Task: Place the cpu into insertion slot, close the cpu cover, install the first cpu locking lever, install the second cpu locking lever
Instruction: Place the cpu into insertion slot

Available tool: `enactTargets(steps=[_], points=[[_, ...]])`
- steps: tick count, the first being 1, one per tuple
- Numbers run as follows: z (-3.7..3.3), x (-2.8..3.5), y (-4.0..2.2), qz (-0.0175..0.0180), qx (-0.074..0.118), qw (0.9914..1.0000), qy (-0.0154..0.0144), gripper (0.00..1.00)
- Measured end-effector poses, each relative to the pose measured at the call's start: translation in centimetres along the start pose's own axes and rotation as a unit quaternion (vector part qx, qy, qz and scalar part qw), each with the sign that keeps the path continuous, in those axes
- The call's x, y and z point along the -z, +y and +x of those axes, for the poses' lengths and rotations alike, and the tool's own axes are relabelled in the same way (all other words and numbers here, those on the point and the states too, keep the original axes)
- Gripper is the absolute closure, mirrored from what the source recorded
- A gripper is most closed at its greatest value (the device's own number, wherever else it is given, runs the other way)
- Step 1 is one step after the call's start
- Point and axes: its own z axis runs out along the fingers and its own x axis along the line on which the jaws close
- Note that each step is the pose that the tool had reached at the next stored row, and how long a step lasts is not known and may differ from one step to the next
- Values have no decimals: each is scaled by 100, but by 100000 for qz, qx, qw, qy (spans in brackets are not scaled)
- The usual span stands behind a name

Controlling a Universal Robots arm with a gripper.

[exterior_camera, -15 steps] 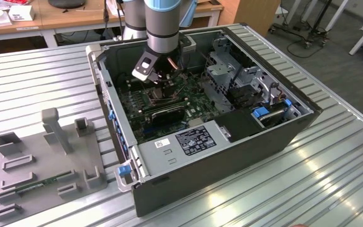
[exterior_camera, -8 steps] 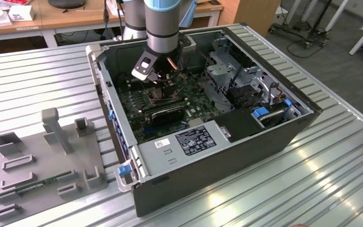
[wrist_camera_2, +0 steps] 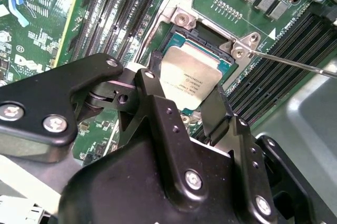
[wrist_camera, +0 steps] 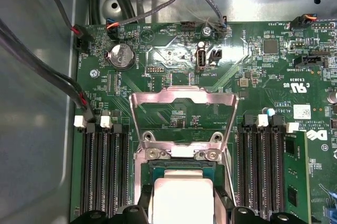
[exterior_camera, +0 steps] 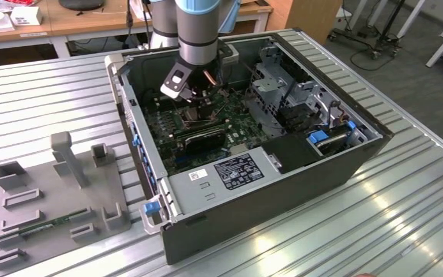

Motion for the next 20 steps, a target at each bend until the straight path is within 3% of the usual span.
enactTargets(steps=[20], points=[[-2, -31, -3, 6, -3, 100000, -11, 46]])
